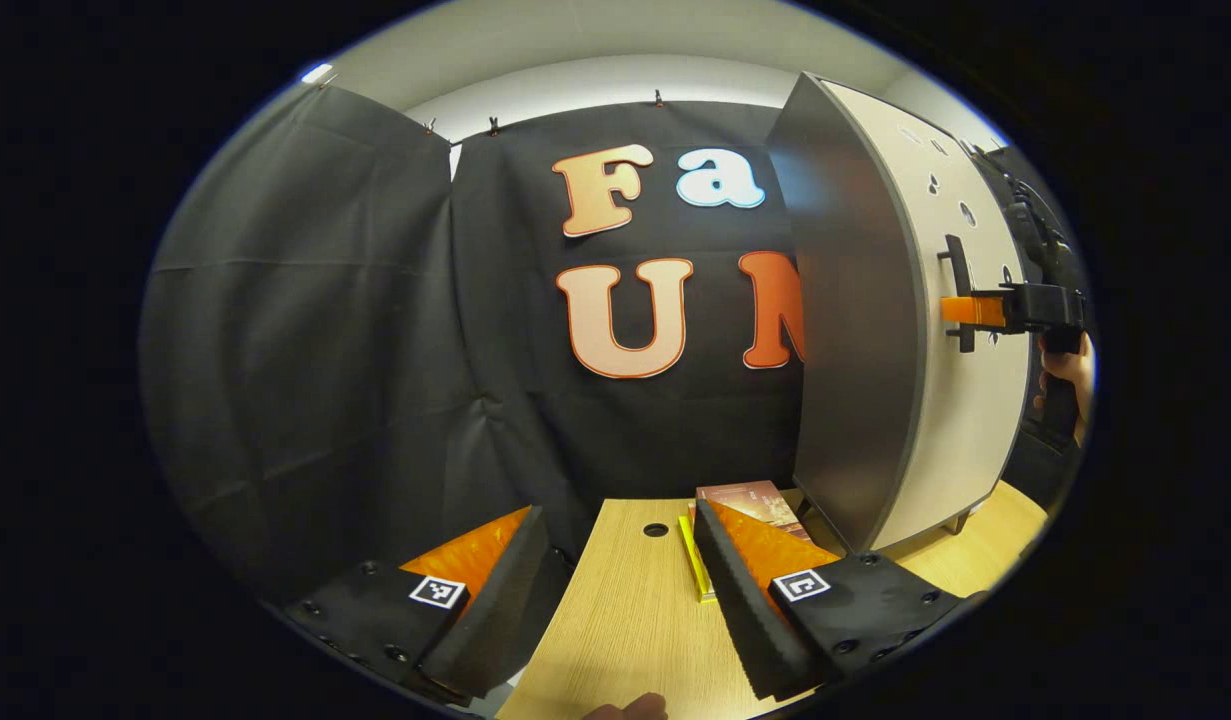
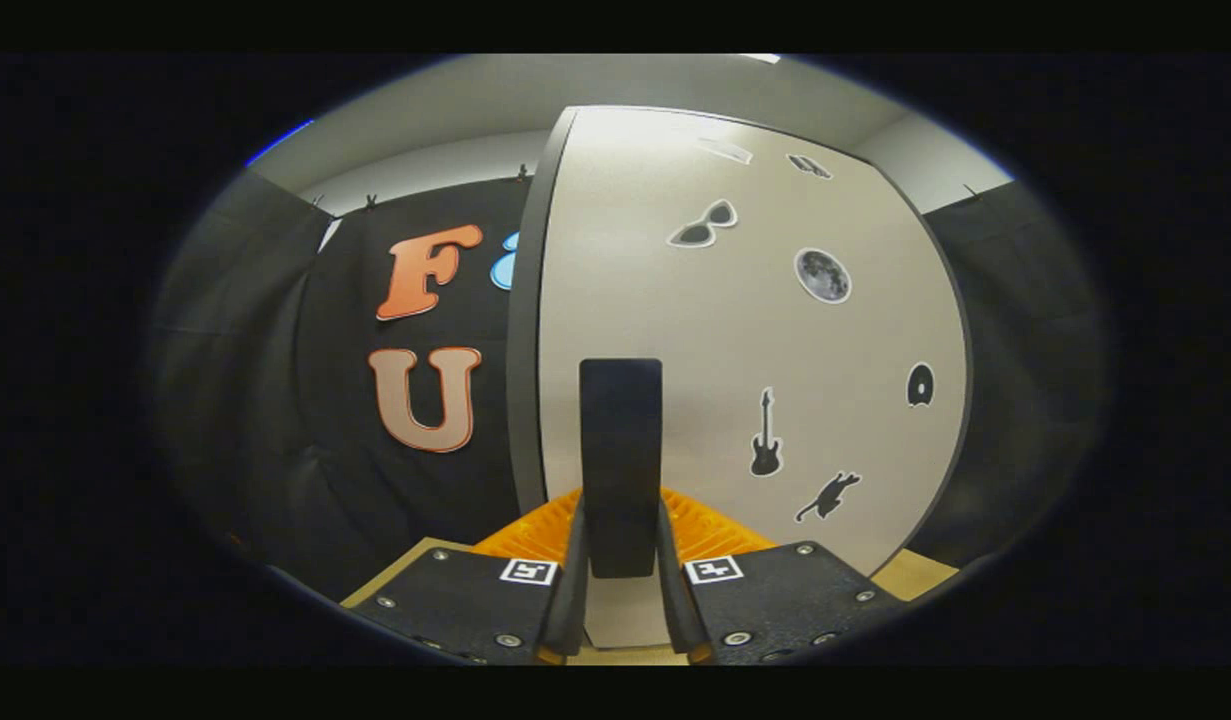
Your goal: Open the cabinet door with the right hand, grasp the bottle in the cabinet with the left hand and place it on the coaster, then close the cabinet door with the right hand.
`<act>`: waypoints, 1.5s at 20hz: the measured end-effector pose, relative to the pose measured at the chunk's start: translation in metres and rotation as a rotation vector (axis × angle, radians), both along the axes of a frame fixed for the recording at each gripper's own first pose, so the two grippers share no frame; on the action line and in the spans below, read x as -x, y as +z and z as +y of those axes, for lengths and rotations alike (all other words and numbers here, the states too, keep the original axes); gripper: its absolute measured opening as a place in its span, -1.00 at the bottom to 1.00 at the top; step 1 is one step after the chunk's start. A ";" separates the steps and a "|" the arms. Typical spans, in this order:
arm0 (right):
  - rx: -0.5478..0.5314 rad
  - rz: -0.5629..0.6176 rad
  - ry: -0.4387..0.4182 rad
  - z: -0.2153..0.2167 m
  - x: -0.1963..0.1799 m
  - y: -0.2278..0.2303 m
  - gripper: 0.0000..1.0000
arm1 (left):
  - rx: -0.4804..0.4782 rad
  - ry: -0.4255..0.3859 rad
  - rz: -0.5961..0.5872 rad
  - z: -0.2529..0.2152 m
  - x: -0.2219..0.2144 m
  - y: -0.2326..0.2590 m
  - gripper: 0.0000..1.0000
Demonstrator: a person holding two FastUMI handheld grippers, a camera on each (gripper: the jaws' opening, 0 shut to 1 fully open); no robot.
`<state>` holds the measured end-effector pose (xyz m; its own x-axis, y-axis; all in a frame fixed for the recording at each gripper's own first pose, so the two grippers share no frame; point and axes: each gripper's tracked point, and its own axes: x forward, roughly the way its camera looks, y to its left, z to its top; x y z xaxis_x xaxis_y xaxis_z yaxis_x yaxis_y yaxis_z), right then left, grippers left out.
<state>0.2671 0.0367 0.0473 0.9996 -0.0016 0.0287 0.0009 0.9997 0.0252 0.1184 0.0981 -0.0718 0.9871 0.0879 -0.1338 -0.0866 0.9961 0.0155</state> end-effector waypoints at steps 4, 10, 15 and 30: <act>-0.014 0.017 0.013 -0.003 0.013 0.000 -0.51 | -0.007 -0.025 0.000 -0.025 0.015 0.004 0.87; -0.044 0.030 0.015 -0.035 0.092 -0.004 -0.61 | -0.026 -0.082 -0.005 -0.072 0.042 0.012 0.92; -0.065 0.032 0.017 -0.083 0.158 -0.008 -0.63 | -0.047 -0.119 -0.025 -0.115 0.078 0.027 0.92; -0.067 0.031 -0.065 -0.213 0.228 -0.012 -0.63 | -0.055 -0.174 0.001 -0.240 0.157 0.029 0.92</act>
